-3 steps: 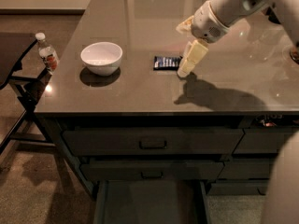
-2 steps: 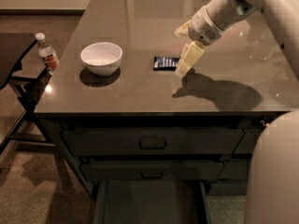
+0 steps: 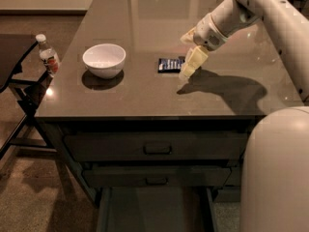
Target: Place rxbar blueberry into bottom drawer
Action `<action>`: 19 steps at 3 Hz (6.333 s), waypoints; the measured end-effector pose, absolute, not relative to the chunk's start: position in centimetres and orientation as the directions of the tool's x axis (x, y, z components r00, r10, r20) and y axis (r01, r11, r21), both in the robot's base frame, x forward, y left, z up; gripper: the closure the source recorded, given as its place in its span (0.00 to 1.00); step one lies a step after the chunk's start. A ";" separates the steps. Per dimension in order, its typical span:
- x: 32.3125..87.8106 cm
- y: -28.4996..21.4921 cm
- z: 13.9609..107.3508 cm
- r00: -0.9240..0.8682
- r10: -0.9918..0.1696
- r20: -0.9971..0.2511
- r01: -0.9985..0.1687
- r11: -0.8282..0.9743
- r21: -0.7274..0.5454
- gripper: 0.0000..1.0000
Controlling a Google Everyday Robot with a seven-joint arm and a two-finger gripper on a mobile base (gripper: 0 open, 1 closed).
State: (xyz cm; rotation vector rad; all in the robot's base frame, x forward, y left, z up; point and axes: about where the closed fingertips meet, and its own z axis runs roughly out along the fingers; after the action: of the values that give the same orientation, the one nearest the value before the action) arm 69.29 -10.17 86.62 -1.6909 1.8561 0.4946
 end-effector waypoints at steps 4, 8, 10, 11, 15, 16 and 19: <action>71.1 -8.8 84.4 -0.068 -0.759 -0.647 -0.989 0.136 -0.055 0.07; 71.1 -8.8 84.4 -0.068 -0.759 -0.647 -0.989 0.136 -0.055 0.96; 71.1 -8.4 84.3 -0.069 -0.761 -0.645 -0.990 0.133 -0.051 1.00; 69.9 -9.2 85.1 -0.064 -0.758 -0.649 -0.989 0.133 -0.058 1.00; 55.4 -14.2 88.7 0.042 -0.740 -0.672 -0.968 0.135 -0.209 1.00; 49.6 -16.0 87.1 0.025 -0.740 -0.672 -0.963 0.163 -0.215 1.00; 41.3 -16.4 81.3 -0.036 -0.713 -0.700 -0.961 0.218 -0.172 1.00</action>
Offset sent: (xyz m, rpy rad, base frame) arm 0.0212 0.0109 -0.0168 0.0231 0.0506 -0.0065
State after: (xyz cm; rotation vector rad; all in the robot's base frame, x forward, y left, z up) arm 41.30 -16.36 81.27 -1.5542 1.8079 0.4589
